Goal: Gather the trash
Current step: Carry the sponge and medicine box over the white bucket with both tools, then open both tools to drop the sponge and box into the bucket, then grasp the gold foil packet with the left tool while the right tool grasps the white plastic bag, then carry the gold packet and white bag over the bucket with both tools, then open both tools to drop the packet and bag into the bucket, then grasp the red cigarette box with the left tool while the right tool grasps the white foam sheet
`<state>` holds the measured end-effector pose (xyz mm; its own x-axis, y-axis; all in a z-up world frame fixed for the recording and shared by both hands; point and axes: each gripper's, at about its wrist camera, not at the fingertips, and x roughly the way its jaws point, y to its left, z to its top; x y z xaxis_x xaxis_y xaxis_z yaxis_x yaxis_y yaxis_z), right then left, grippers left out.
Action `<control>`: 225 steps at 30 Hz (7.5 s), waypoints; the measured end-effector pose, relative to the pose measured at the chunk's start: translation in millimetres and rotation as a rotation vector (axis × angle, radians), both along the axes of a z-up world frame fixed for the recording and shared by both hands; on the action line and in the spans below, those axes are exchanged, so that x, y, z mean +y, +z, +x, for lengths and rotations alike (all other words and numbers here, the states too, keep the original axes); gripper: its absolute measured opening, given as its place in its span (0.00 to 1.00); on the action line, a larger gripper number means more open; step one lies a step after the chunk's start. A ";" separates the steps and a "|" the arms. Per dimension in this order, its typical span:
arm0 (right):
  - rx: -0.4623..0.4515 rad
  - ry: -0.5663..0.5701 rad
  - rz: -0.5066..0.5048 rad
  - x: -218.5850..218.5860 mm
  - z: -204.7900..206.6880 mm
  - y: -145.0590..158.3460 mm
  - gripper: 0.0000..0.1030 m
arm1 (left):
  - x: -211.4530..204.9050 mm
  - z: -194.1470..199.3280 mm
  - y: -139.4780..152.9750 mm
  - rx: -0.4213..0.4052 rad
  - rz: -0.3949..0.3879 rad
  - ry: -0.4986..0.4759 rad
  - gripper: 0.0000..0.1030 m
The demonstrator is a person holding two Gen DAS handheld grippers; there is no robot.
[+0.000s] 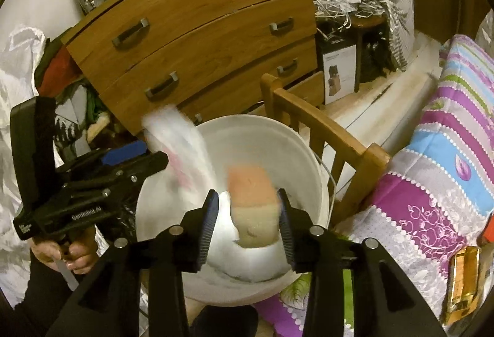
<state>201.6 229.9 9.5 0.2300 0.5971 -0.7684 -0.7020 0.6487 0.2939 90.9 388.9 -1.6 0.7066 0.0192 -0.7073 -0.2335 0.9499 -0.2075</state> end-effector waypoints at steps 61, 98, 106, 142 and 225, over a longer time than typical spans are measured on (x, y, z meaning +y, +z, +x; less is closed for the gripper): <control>-0.187 -0.635 0.215 -452.8 -102.9 -53.7 0.15 | -313.8 91.8 -56.3 0.127 -0.148 -0.191 0.80; -0.274 -0.651 -0.296 -516.2 -100.0 -102.9 0.42 | -327.5 6.9 -56.9 0.111 0.045 -0.234 0.45; -0.201 -0.781 -0.041 -528.4 -121.4 -83.7 0.31 | -350.9 6.3 -39.0 0.057 0.078 -0.282 0.45; -0.038 -0.473 0.312 -321.7 -107.2 8.7 0.32 | -265.5 -17.5 45.7 -0.174 0.340 -0.082 0.45; -0.116 -0.303 0.077 -108.1 -27.3 1.5 0.46 | -95.1 -1.3 11.6 -0.018 0.209 0.152 0.66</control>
